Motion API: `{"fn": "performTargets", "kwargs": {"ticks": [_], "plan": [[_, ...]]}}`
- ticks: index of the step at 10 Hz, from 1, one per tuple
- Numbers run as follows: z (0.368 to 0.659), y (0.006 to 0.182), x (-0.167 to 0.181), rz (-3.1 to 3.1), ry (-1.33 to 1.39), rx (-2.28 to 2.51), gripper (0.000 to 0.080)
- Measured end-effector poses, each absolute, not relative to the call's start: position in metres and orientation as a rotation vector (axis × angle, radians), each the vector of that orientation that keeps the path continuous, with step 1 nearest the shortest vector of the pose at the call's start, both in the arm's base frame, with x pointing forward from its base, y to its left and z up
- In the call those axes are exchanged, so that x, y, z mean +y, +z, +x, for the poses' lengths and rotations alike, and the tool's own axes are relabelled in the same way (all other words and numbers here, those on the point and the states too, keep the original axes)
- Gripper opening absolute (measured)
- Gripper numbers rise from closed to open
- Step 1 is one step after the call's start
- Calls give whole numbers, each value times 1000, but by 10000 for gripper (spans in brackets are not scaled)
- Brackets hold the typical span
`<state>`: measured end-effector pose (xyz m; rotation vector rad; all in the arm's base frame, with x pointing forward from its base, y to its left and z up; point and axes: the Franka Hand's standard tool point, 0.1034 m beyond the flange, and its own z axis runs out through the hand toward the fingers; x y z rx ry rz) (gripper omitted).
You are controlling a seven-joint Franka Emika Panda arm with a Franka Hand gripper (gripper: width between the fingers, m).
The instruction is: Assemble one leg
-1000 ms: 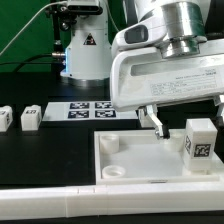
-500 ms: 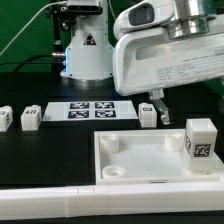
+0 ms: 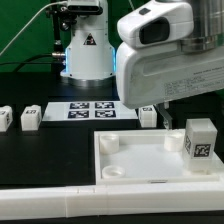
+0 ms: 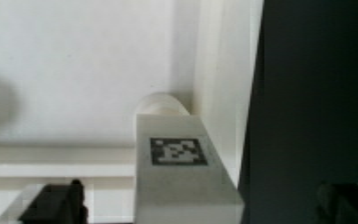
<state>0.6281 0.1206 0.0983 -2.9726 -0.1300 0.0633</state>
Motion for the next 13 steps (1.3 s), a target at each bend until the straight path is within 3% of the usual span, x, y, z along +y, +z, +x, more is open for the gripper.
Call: {"fn": "performTargets", "kwargs": {"ticks": [7,10,13], "plan": [[636,100,116,-3025,102,-41,649],[634,77,113,-3030,73,-23,649],[633,74,115,-3023,82,31,649]]}}
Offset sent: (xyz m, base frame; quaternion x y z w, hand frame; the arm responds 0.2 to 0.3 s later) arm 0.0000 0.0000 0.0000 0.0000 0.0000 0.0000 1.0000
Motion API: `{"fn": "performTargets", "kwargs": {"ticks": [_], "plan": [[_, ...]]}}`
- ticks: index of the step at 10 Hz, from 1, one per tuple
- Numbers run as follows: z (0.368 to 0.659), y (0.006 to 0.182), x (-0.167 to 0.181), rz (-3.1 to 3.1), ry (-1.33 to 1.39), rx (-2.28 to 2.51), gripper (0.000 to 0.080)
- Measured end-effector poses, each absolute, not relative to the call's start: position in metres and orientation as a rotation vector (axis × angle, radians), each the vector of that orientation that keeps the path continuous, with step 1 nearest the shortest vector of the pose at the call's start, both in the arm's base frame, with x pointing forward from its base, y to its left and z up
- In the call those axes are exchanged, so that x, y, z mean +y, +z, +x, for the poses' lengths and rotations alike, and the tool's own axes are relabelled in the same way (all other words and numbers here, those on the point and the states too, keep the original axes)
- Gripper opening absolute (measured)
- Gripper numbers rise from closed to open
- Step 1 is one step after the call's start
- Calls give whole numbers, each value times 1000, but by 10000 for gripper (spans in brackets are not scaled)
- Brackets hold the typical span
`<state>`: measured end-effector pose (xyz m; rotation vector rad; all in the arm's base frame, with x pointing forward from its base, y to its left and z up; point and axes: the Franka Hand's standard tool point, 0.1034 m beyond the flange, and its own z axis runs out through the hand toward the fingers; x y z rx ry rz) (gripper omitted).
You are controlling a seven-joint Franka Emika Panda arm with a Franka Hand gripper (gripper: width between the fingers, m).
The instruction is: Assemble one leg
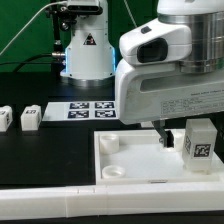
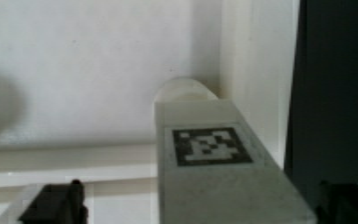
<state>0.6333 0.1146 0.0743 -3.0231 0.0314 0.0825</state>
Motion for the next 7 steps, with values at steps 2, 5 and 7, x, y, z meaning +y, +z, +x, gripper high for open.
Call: {"fn": "performTargets", "kwargs": {"ticks": [2,5,7], "plan": [[633,74,115,-3023,84,57,390],[633,74,114,-2996,108,465,291],[633,74,113,-2956,121,699,291]]}}
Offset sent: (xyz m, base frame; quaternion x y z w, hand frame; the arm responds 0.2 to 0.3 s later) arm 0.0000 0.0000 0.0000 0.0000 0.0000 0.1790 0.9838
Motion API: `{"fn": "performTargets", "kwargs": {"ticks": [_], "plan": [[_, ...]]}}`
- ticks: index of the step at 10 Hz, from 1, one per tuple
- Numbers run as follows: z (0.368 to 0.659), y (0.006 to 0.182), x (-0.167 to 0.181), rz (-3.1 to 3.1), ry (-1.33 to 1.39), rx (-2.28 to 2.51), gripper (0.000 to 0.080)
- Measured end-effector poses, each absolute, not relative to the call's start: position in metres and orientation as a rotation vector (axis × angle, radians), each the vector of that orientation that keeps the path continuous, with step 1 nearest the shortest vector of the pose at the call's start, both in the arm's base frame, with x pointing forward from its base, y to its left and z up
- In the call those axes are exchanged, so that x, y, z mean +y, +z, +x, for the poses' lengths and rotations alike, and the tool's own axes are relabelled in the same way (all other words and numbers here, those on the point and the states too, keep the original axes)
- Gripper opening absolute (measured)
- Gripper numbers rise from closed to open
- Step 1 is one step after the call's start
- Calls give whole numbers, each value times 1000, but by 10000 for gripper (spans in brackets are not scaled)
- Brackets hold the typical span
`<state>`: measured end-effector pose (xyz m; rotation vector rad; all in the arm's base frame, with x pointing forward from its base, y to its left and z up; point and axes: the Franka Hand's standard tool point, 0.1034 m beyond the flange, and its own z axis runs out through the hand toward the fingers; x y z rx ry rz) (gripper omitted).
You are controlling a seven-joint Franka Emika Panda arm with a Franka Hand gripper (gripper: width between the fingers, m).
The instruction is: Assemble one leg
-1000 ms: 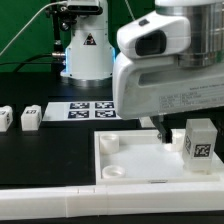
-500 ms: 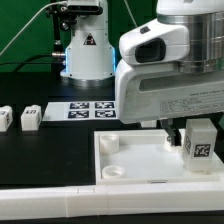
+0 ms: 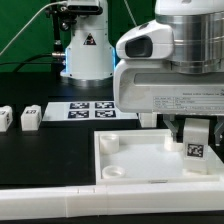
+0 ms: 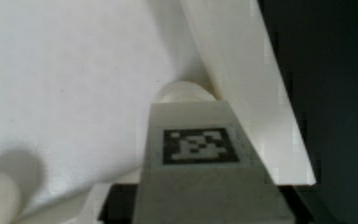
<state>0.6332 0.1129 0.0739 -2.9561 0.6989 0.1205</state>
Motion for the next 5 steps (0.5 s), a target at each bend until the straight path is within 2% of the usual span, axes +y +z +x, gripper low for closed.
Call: {"fn": "performTargets", "kwargs": {"ticks": [5], "plan": [[629,72,119,-2345,47,1862,294]]}}
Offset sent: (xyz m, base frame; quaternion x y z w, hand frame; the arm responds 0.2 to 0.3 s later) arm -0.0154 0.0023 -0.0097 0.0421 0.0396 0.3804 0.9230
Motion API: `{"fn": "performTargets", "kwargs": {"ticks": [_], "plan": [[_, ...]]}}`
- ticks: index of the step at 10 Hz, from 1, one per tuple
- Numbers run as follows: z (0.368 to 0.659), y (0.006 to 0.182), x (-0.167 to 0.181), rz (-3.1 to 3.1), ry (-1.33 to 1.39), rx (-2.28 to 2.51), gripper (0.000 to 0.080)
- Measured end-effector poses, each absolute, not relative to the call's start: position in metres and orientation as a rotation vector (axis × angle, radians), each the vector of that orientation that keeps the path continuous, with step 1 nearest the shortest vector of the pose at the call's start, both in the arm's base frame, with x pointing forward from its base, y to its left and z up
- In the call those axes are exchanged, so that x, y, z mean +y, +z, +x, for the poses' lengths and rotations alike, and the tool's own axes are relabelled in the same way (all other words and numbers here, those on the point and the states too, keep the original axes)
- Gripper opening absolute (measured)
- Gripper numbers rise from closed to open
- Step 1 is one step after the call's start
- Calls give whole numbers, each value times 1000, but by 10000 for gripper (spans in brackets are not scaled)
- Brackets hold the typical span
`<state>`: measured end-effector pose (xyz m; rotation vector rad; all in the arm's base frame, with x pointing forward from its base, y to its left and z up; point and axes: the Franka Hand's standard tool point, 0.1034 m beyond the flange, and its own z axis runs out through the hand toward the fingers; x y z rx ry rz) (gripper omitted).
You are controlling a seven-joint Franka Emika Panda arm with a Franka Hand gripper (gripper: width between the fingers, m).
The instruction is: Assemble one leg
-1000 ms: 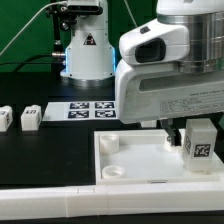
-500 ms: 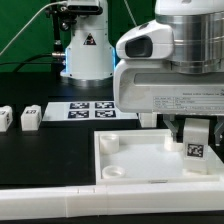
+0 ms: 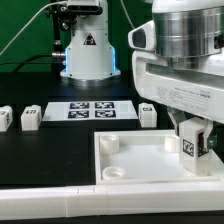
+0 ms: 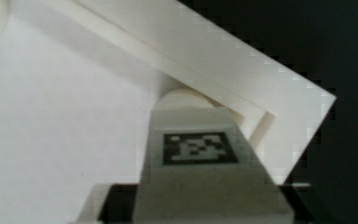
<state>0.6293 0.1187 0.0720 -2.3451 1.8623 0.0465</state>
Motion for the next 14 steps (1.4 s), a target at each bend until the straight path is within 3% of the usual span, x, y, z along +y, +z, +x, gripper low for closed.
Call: {"fn": "performTargets", "kwargs": {"ticks": [4,5,6,9,14], "plan": [[629,71,122,-2147,84,2041,294],[629,70,122,-2210,76,1971,500],[628,69,123,-2270,70,1903,601],[626,69,124,-2637,-9,1361,647],[626,69,124,-2972,-82,427,648]]}}
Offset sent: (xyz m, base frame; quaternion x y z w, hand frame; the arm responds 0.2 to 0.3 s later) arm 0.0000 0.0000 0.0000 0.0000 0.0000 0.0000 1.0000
